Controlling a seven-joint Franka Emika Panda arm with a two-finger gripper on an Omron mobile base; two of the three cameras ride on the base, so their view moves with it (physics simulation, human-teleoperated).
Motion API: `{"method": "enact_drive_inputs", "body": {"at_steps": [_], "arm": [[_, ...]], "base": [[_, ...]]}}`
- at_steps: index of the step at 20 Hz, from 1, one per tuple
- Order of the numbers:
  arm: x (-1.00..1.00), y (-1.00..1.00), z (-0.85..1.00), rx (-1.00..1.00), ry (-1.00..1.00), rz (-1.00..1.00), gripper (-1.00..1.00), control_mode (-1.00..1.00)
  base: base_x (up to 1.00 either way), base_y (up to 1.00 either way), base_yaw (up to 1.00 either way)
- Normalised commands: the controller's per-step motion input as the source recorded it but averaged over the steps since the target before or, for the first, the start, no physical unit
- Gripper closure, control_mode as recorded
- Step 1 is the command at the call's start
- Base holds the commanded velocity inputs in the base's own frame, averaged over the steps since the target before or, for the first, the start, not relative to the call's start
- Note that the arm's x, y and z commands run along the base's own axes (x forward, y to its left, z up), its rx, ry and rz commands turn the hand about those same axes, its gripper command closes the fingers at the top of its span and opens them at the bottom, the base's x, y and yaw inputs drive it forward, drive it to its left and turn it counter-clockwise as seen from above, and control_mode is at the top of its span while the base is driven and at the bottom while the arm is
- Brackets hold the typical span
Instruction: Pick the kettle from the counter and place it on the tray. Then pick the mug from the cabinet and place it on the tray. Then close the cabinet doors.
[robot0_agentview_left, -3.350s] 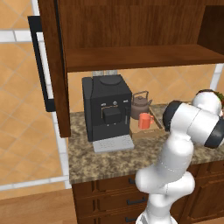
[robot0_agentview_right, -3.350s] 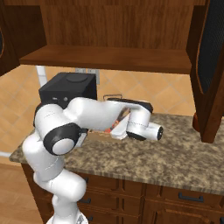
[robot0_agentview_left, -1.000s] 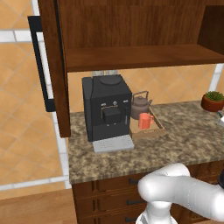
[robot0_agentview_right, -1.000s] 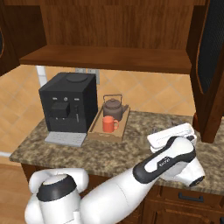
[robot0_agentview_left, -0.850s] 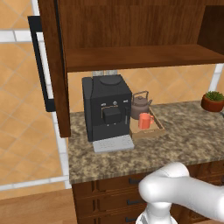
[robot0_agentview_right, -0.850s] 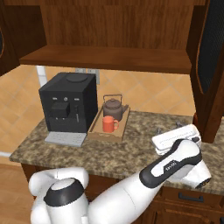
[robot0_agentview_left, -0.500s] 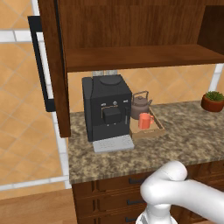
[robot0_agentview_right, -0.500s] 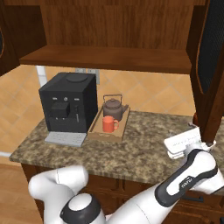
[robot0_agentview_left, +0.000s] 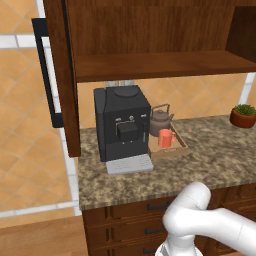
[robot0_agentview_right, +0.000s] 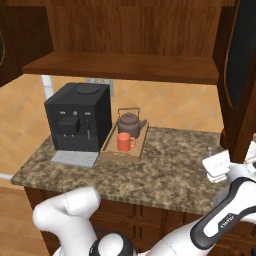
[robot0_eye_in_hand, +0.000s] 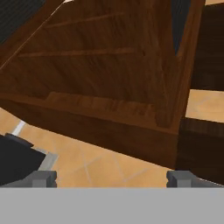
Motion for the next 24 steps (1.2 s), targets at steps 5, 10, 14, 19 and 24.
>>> {"method": "enact_drive_inputs", "body": {"at_steps": [5,10,14,19,24], "arm": [[-0.20,-0.34,0.40,-0.10,0.00,0.00,-1.00,-1.00],[-0.20,-0.14,0.47,-0.19,-0.01,0.00,-1.00,-1.00],[-0.08,0.05,0.60,-0.24,-0.06,0.00,-1.00,-1.00],[-0.13,0.32,0.58,-0.26,-0.11,0.00,-1.00,-1.00],[-0.07,0.73,0.40,-0.27,-0.11,-0.02,-1.00,-1.00]], "base": [[0.00,0.00,0.00],[0.00,0.00,0.00],[0.00,0.00,0.00],[0.00,0.00,0.00],[0.00,0.00,0.00]]}}
